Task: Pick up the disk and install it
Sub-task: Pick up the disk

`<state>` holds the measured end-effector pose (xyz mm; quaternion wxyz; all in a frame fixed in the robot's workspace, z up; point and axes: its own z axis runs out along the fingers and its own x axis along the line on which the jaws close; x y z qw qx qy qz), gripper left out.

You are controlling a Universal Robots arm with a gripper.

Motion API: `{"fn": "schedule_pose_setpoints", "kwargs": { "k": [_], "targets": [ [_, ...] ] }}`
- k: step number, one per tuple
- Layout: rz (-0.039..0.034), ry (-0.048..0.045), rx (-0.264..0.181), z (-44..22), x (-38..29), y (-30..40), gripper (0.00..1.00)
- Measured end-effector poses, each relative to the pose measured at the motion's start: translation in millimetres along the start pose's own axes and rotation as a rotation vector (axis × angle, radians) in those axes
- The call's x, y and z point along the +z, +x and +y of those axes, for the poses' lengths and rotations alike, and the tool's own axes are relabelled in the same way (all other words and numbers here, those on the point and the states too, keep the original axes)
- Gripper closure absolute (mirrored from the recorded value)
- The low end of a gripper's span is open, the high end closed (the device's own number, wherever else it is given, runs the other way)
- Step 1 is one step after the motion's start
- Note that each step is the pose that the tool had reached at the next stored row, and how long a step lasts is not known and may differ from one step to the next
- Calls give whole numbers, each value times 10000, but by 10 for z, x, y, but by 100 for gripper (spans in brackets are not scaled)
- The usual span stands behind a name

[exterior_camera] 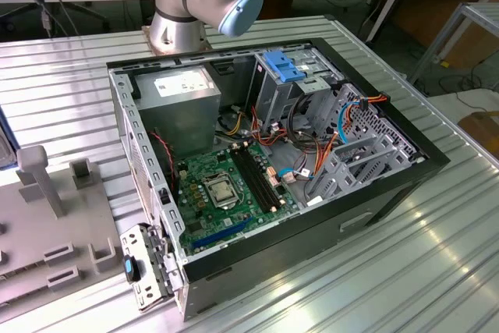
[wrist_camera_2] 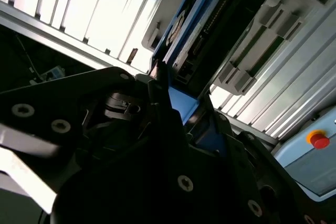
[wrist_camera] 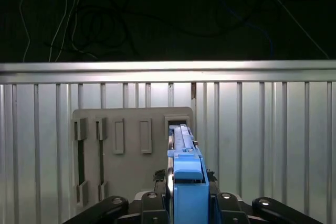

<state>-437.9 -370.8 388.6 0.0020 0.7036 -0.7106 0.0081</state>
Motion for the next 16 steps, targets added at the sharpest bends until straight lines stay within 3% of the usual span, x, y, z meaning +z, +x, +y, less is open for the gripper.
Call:
{"fn": "schedule_pose_setpoints", "kwargs": {
  "k": [2, 5, 6, 16],
  "targets": [
    [3, 1, -1, -1, -80, 1, 63],
    [3, 3, -1, 0, -80, 1, 63],
    [-1, 212, 2, 0, -96, 2, 63],
    [-1, 233, 3, -1, -298, 4, 63]
  ]
}}
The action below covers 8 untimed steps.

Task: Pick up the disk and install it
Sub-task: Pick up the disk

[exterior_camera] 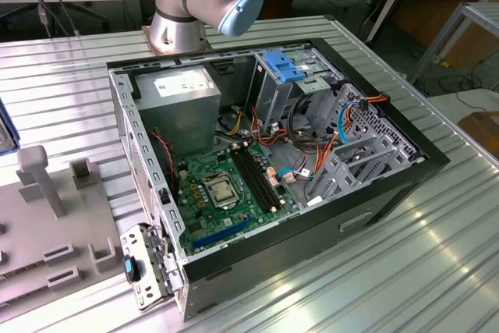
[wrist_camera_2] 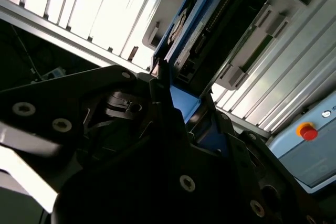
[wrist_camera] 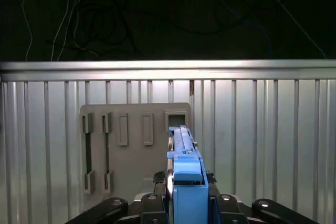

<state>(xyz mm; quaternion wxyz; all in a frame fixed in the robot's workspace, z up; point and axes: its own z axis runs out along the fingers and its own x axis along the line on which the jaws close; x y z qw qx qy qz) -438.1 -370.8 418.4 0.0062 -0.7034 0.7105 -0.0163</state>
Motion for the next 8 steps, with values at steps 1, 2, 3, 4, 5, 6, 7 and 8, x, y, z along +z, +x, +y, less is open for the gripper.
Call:
{"fn": "schedule_pose_setpoints", "kwargs": {
  "k": [1, 2, 3, 4, 5, 6, 7, 8],
  "targets": [
    [0, 1, 0, 0, -14, 0, 63],
    [-1, 1, 0, -1, -33, 0, 63],
    [-1, 0, 0, -1, -47, 1, 63],
    [-1, 1, 0, -2, -70, 1, 63],
    [-1, 0, 0, -3, -85, 1, 63],
    [0, 0, 0, -4, -119, 2, 63],
    [-1, 1, 0, -5, -143, 2, 63],
    [0, 0, 0, -6, -180, 3, 63]
  ]
}}
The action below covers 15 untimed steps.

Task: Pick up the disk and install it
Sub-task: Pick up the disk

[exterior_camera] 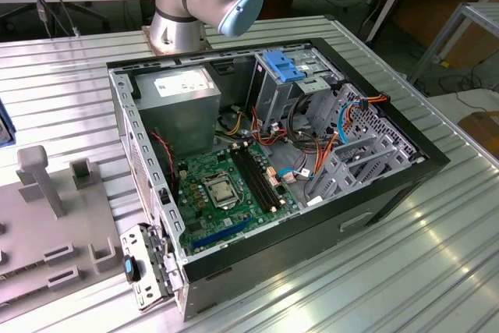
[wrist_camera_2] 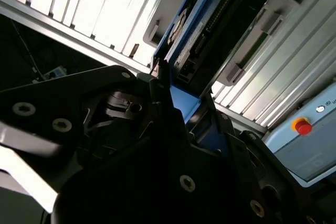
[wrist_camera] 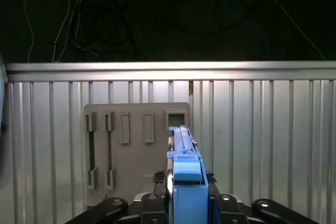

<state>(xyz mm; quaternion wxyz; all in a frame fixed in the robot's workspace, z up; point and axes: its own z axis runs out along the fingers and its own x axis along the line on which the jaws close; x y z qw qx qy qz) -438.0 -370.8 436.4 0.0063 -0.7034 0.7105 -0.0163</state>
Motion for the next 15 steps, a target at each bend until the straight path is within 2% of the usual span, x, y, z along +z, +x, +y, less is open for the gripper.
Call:
{"fn": "schedule_pose_setpoints", "kwargs": {
  "k": [2, 5, 15],
  "targets": [
    [0, 0, 0, -4, -119, 2, 63],
    [0, 0, 0, -7, -240, 3, 63],
    [0, 1, 0, -14, -453, 6, 63]
  ]
}}
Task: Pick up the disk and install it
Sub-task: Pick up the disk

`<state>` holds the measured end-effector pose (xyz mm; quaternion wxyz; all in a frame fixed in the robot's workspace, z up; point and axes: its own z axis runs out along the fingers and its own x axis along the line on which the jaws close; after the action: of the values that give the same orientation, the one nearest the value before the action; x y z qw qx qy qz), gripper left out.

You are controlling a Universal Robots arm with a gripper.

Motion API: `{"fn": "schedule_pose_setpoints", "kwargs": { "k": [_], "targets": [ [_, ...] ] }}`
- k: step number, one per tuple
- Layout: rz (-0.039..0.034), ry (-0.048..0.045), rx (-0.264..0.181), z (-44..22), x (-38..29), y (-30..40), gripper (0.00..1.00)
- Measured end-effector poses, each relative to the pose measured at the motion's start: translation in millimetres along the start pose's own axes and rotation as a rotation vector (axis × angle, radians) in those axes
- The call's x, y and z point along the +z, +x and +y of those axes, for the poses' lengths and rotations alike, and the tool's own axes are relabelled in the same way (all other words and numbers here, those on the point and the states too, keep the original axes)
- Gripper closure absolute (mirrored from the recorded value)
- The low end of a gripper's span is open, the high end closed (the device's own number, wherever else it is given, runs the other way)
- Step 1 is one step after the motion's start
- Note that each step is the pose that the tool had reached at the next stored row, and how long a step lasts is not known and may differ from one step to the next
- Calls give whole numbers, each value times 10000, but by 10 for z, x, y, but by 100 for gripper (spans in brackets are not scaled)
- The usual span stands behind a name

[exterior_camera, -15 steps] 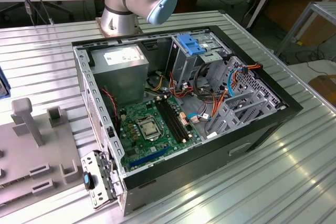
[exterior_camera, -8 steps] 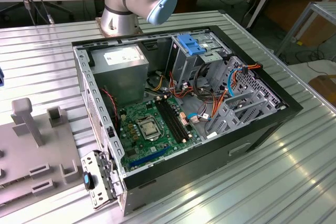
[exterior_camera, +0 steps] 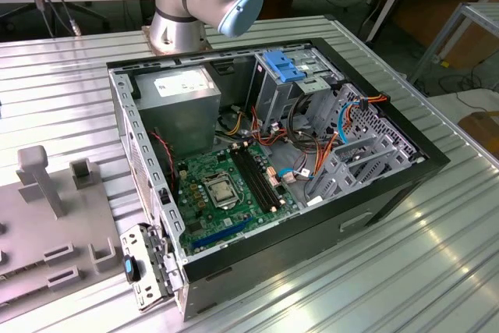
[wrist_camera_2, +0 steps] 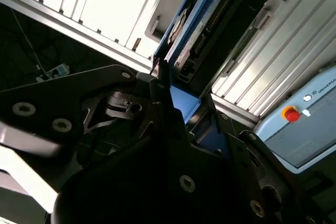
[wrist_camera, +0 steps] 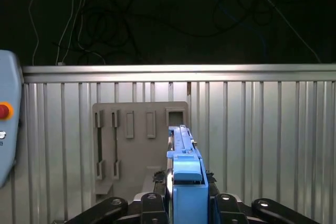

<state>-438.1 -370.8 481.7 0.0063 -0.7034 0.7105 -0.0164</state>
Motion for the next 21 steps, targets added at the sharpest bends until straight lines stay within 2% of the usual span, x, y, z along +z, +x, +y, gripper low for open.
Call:
{"fn": "schedule_pose_setpoints", "kwargs": {
  "k": [9, 13, 16, 19, 21],
  "targets": [
    [-1, 16, 0, -6, -193, 3, 63],
    [-2, 159, 3, -7, -230, 3, 63],
    [-3, 279, 4, -12, -374, 5, 63],
    [-3, 326, 5, -14, -435, 6, 63],
    [-4, 364, 5, -16, -502, 7, 63]
  ]
}}
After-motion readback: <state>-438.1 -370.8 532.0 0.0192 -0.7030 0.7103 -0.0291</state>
